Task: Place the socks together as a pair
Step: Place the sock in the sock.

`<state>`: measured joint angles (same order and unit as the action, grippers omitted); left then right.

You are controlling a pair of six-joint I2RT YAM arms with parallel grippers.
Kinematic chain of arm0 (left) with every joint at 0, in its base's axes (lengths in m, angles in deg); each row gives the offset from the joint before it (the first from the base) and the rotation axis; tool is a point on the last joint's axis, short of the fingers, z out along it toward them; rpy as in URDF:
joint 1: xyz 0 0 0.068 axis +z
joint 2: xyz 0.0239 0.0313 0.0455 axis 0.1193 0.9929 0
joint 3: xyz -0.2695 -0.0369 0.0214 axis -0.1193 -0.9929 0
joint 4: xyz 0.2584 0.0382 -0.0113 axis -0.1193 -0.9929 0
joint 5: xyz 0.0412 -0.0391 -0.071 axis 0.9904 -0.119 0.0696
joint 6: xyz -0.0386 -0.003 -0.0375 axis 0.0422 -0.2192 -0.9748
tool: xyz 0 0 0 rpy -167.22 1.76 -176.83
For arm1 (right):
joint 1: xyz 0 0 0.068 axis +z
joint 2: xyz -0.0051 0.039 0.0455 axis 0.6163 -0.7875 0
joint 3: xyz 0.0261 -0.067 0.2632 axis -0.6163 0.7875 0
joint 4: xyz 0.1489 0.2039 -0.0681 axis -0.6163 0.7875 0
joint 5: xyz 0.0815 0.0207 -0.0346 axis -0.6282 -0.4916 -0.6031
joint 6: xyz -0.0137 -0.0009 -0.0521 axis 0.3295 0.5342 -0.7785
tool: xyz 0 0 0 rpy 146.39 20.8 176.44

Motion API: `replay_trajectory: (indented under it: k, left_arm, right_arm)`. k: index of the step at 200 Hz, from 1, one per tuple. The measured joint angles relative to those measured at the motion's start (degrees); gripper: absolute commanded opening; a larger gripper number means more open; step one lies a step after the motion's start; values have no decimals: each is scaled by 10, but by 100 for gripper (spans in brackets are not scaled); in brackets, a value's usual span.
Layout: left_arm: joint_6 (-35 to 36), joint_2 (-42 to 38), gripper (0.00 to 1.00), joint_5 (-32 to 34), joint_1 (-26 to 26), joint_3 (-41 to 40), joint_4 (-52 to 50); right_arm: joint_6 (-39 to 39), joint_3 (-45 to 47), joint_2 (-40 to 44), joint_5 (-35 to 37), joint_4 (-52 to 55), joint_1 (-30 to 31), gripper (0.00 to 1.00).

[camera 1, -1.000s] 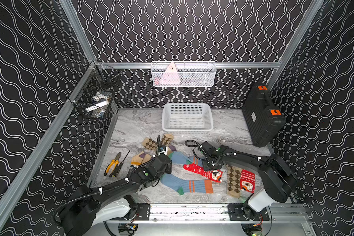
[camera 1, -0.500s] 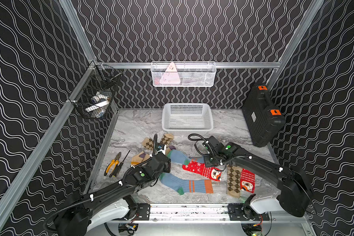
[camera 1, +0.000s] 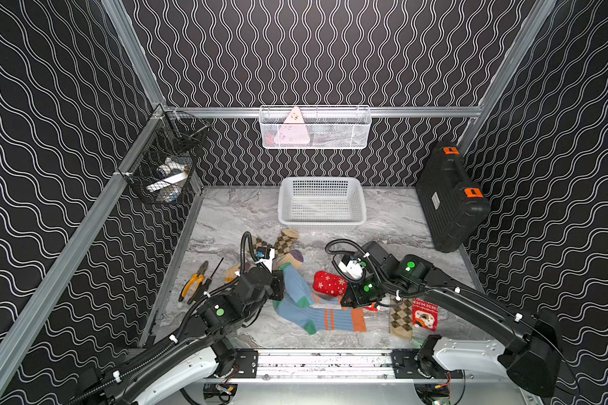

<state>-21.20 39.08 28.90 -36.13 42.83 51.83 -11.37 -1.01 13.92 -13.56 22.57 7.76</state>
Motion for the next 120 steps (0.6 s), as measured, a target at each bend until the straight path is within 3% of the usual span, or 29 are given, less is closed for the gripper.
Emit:
replay_trajectory:
  k: [35, 57, 89, 120]
  left_arm:
    - [0, 110, 2, 6, 0, -7, 19]
    - [0, 175, 2, 11, 2, -9, 47]
    - [0, 217, 5, 22, 9, -15, 86]
    - [1, 231, 12, 31, 21, -16, 106]
  right_arm:
    - [-23, 0, -90, -45, -27, -100, 14]
    - [-38, -14, -152, -41, -38, -142, 28]
    - [-47, -57, -212, 61, -44, -169, 40]
    - [-46, -65, -194, 181, -37, -169, 47]
